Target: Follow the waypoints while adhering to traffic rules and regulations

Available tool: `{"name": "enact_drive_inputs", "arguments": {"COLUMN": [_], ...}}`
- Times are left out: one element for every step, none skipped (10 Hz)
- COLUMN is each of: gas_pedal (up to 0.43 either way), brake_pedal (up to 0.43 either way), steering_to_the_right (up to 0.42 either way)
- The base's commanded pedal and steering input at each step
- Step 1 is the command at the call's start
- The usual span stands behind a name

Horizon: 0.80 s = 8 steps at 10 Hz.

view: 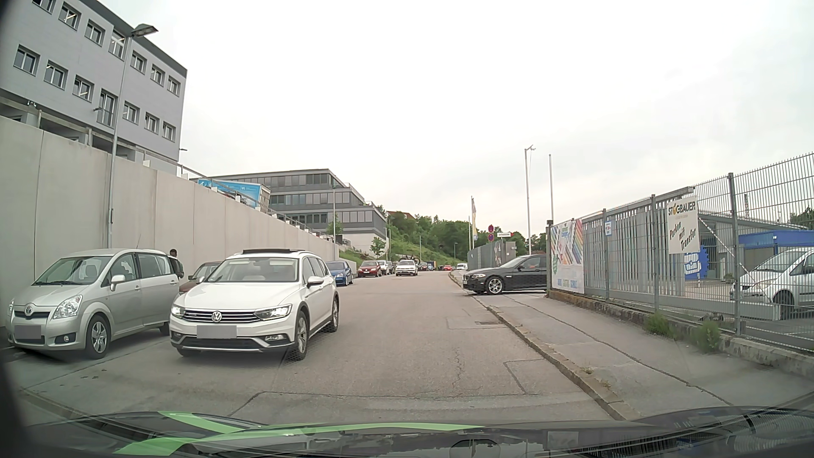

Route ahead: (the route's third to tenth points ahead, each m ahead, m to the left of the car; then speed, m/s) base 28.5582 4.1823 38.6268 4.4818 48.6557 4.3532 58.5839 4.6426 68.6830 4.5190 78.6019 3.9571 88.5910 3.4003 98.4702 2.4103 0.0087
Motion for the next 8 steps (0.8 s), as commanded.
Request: {"name": "enact_drive_inputs", "arguments": {"gas_pedal": [0.0, 0.0, 0.0, 0.0, 0.0, 0.0, 0.0, 0.0], "brake_pedal": [0.122, 0.122, 0.122, 0.128, 0.128, 0.122, 0.122, 0.128], "steering_to_the_right": [-0.004, -0.004, -0.005, -0.004, -0.005, -0.005, -0.005, -0.004]}}
